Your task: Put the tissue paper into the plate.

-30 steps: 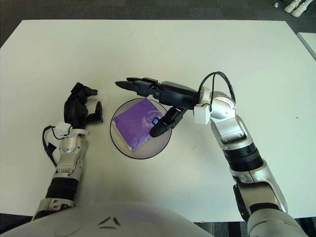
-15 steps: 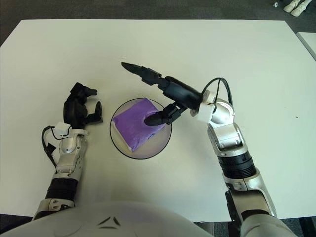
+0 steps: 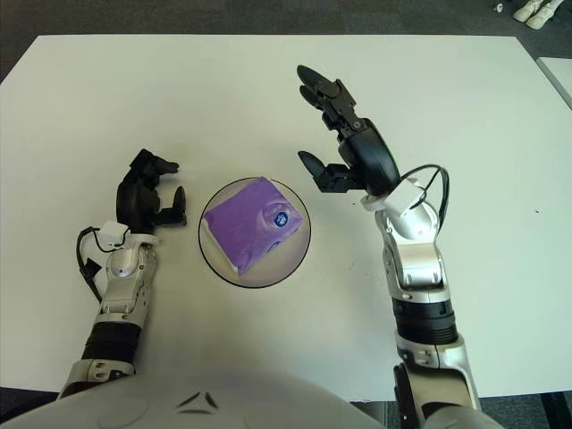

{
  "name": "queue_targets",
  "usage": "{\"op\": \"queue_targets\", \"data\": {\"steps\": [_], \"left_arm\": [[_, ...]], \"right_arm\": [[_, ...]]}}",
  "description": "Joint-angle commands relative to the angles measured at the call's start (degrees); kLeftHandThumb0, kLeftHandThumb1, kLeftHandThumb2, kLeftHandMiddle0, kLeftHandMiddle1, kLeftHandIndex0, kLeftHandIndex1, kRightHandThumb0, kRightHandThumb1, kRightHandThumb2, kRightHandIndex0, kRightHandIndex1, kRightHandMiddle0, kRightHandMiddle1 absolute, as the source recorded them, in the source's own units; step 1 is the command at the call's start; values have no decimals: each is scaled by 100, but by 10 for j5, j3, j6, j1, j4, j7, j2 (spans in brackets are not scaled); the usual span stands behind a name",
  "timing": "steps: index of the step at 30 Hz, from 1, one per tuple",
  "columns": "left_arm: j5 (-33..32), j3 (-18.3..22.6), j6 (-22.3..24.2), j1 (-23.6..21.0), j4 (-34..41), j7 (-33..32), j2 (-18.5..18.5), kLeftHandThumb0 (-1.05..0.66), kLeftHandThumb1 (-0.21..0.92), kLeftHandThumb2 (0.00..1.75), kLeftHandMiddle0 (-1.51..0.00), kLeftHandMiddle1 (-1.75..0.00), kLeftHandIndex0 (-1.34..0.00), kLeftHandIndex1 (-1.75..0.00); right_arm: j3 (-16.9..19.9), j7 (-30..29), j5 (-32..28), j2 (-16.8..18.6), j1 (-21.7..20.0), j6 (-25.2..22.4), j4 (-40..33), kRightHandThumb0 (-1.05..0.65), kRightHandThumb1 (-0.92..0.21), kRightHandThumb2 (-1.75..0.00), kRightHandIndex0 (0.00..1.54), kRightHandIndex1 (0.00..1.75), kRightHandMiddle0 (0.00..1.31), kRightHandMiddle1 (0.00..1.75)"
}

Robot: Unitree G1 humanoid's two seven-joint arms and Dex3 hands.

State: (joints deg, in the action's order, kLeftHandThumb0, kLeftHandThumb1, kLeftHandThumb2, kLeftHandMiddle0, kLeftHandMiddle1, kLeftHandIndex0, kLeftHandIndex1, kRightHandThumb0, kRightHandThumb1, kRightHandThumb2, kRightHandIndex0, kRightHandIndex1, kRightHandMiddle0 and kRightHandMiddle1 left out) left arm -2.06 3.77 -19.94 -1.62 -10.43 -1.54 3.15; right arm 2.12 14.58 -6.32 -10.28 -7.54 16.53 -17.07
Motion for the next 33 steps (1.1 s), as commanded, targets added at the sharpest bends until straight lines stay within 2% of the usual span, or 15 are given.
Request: {"op": "queue_targets", "data": {"steps": [1,4,7,10,19,22,28,32,33], "left_arm": [[-5,1,23,48,-46,1,4,-1,2,163,-86,-165,-62,-175],[-3,2,26,48,-44,-2,5,-1,2,163,-86,-165,-62,-175],[-2,4,29,47,-43,-6,6,-1,2,163,-86,-164,-61,-175],[0,3,29,47,-42,-6,5,-1,2,163,-86,-165,-61,-175],[-3,3,15,48,-46,8,-3,-1,3,164,-82,-172,-60,-175],[-3,3,14,47,-48,10,-4,-1,0,168,-84,-174,-62,-175],[-3,4,19,45,-49,11,-5,-1,-3,172,-86,-175,-64,-175],[-2,4,24,44,-47,9,-4,-1,3,166,-81,-174,-61,-175],[-2,3,23,44,-47,9,-3,-1,4,165,-80,-174,-60,-175]], "right_arm": [[2,-35,0,34,8,29,-11,-61,-77,-112,34,130,24,154],[7,-70,10,65,14,29,-12,-57,-75,-116,39,134,32,161],[10,-105,10,97,13,24,-12,-46,-63,-105,52,137,38,170],[12,-129,-5,120,10,8,-12,-43,-55,-107,61,141,43,173],[16,-167,-33,152,12,-44,-27,-44,-46,-114,71,148,50,175],[18,-179,-36,160,14,-58,-33,-44,-44,-116,73,151,51,175],[29,-195,-28,174,33,-42,8,-44,-43,-118,75,153,52,175],[31,-189,-32,180,44,-14,52,-44,-43,-117,76,154,52,175],[31,-190,-35,181,47,-22,51,-44,-44,-117,76,154,51,175]]}}
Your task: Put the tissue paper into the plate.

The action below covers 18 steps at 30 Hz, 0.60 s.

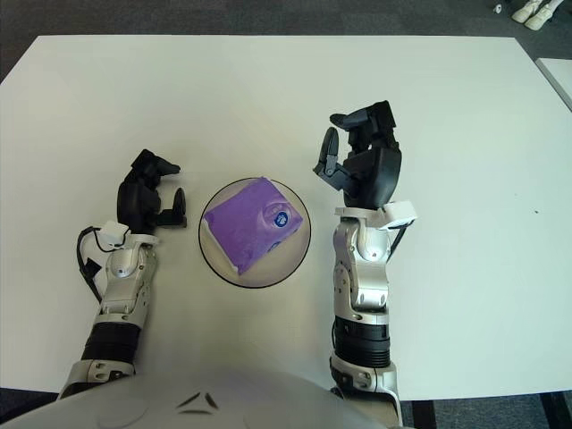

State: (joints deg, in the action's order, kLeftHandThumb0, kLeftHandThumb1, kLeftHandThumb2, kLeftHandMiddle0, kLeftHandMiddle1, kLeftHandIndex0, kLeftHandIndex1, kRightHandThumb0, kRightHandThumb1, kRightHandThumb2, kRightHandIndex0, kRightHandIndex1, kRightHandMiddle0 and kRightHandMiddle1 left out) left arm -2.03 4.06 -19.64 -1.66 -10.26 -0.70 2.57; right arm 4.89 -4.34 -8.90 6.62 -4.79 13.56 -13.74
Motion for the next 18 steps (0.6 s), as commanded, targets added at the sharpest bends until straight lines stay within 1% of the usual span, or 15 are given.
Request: {"op": "queue_targets", "data": {"steps": [1,10,16,18], "left_arm": [[-2,1,20,45,-49,0,3,-1,5,164,-80,-174,-60,-175],[-2,-2,12,48,-44,5,1,-1,5,163,-79,-174,-59,-175],[-2,-1,9,48,-47,5,0,-1,-1,170,-85,-175,-64,-175],[-2,-1,10,48,-48,5,1,-1,-2,171,-85,-175,-64,-175]], "right_arm": [[4,-2,-12,12,21,2,16,-44,-44,-117,76,155,51,175],[6,-7,-30,16,39,-18,36,-43,-48,-112,70,159,48,175],[8,-11,-35,16,45,-31,59,-42,-50,-110,68,161,47,175],[8,-13,-37,16,47,-37,61,-42,-50,-109,68,162,46,175]]}}
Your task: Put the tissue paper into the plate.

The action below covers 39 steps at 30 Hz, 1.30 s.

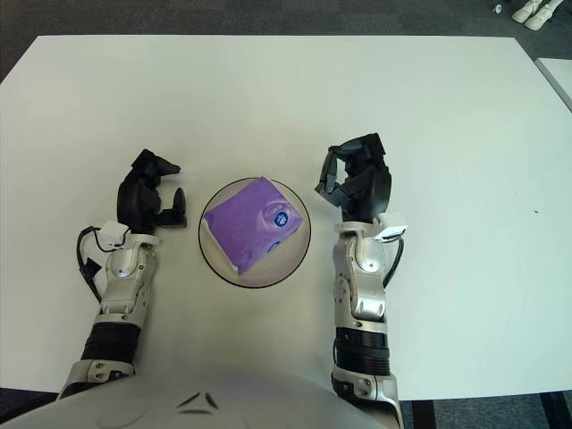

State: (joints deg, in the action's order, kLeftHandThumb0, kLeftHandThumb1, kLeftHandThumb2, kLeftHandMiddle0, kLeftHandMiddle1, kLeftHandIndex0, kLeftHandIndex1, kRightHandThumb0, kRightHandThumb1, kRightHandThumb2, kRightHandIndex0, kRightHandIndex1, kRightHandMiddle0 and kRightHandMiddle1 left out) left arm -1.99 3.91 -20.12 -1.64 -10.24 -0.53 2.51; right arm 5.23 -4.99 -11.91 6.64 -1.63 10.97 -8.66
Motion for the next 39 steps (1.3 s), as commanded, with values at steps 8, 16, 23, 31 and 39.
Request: {"op": "queue_targets", "data": {"steps": [8,16,23,31,39], "left_arm": [[-4,3,29,49,-43,-4,6,-1,4,164,-80,-173,-61,-175],[2,0,25,55,-35,-5,7,-1,5,162,-80,-171,-60,-175],[-1,0,18,57,-35,2,3,-1,5,163,-81,-172,-59,-175],[-3,0,14,57,-37,5,1,-1,4,165,-82,-174,-59,-175],[-3,1,16,61,-31,5,0,-1,1,168,-84,-175,-61,-175]], "right_arm": [[8,-3,-11,4,25,-35,30,-42,-51,-109,67,164,46,175],[14,12,-8,-10,33,-47,56,-42,-50,-109,65,167,46,175],[20,29,-11,-10,40,-39,78,-42,-50,-109,64,168,47,175],[25,44,-16,-2,52,-25,100,-43,-49,-110,64,168,47,175],[16,64,2,-9,66,-1,126,-44,-46,-114,68,169,50,175]]}}
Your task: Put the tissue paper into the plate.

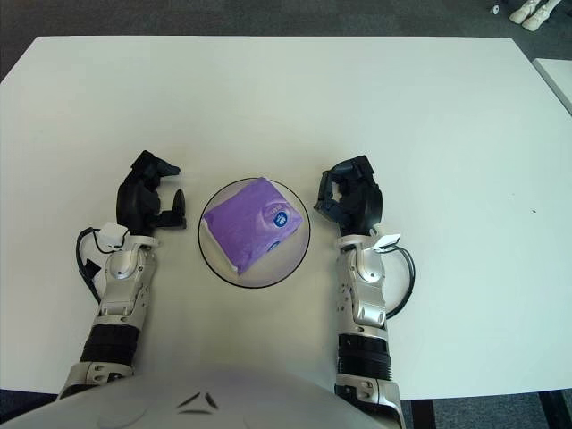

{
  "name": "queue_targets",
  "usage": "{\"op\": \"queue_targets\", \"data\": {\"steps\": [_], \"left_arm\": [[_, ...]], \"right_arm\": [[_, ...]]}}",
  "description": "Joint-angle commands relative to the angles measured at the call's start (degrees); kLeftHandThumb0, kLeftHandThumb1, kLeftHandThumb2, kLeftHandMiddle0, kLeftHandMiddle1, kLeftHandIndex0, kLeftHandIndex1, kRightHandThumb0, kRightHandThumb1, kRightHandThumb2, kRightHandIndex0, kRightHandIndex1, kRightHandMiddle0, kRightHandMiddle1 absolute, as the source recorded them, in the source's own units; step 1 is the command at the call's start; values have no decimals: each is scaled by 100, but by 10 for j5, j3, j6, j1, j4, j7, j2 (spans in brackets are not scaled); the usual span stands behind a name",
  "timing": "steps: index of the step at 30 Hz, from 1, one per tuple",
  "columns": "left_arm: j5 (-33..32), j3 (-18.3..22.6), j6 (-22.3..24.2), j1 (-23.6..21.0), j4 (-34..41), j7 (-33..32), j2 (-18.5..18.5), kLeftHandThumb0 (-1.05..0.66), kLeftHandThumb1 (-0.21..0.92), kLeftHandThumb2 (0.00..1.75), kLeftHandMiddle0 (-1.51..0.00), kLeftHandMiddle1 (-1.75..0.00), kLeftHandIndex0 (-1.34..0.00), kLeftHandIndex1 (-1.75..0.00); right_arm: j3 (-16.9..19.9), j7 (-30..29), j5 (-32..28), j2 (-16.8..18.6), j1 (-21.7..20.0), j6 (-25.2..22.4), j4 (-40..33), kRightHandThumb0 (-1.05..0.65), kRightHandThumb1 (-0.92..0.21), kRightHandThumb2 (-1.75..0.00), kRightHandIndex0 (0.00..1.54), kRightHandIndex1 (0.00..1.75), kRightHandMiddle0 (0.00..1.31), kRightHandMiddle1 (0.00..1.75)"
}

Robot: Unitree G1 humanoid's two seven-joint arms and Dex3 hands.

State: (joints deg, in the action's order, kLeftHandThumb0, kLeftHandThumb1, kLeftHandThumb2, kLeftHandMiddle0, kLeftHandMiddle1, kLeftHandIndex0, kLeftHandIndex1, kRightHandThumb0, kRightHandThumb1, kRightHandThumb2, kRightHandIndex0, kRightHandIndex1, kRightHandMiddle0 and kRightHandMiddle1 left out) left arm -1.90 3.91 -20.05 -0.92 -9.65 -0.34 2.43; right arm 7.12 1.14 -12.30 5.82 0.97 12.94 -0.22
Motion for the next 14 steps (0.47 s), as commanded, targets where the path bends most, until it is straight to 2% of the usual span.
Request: {"op": "queue_targets", "data": {"steps": [1,8,14], "left_arm": [[-4,1,16,55,-36,2,1,-1,2,167,-83,-175,-61,-175],[-6,2,23,59,-27,2,1,-1,7,162,-79,-175,-57,-175],[-2,2,29,64,-20,-2,-1,-1,4,165,-82,-175,-59,-175]], "right_arm": [[-4,4,8,-2,41,-18,44,-44,-46,-115,68,170,50,175],[-11,24,14,-10,55,-2,55,-44,-45,-116,70,170,51,175],[-17,35,12,-7,70,6,51,-44,-46,-115,70,168,50,175]]}}
